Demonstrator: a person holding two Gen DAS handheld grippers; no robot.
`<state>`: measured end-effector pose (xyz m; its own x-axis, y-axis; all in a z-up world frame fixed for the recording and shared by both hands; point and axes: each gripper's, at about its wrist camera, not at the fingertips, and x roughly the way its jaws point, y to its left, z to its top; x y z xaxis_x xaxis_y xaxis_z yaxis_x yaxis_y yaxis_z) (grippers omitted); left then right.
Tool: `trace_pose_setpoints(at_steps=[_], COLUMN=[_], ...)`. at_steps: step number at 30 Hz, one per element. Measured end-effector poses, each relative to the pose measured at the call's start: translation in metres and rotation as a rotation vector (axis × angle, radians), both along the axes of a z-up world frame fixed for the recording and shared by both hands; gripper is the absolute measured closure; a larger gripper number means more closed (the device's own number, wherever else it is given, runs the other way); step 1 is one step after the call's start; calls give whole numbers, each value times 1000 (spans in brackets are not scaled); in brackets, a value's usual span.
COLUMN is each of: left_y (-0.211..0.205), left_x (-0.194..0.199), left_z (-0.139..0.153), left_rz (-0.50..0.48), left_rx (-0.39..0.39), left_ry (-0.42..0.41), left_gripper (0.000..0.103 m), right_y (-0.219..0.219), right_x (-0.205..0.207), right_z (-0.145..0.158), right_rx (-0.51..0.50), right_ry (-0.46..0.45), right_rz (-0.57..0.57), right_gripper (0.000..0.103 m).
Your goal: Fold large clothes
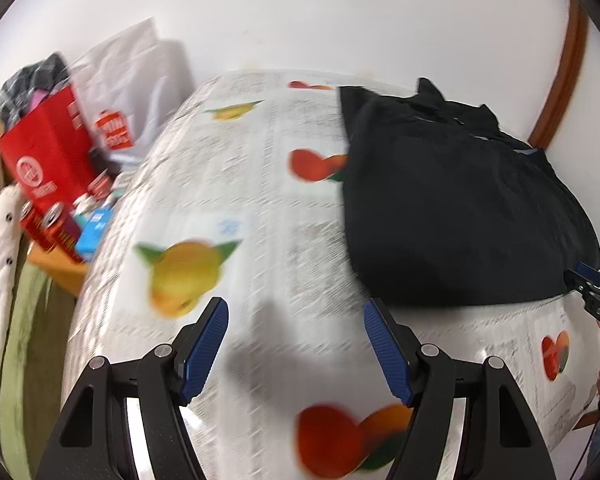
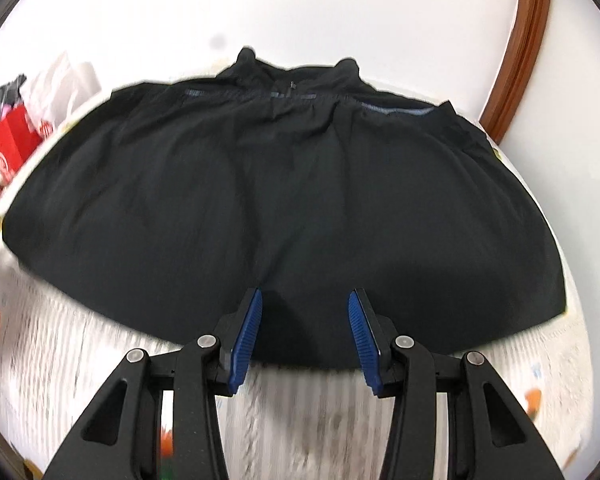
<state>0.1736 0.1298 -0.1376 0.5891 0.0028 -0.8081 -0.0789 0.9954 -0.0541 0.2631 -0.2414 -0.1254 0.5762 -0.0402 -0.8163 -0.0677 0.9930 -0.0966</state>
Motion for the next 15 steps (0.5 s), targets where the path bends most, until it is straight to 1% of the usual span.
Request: trace_pose_setpoints(at_steps=[2, 4, 6, 7, 9, 10, 13, 15], left_y=[12, 20, 27, 32, 39, 43, 47, 48], left_x=[-10, -16, -20, -22, -27, -29, -32, -33], left_z=[-2, -5, -7, -8, -10, -11, -13, -15], left_rz=[22, 35, 48, 58, 64, 62, 59, 55], left_rx=[0, 8, 18, 14, -3, -17, -25, -29], left_ry=[6, 16, 26, 32, 35, 36, 36, 39], left_gripper=[35, 35, 35, 35, 35, 35, 34, 34], right_y=[14, 33, 57, 72, 100, 119, 159, 177], right_x=[-11, -21, -27, -30, -32, -33, -31, -25], right_z=[6, 11, 14, 15, 13, 11, 4, -1], right_rx=[4, -14, -34, -45, -74, -104, -162, -174], right_ry=[4, -12, -30, -39, -53, -63, -85, -80], right_rz=[42, 84, 142, 177, 246, 292, 385, 425], right_gripper=[58, 57, 49, 47, 38, 37, 37, 37])
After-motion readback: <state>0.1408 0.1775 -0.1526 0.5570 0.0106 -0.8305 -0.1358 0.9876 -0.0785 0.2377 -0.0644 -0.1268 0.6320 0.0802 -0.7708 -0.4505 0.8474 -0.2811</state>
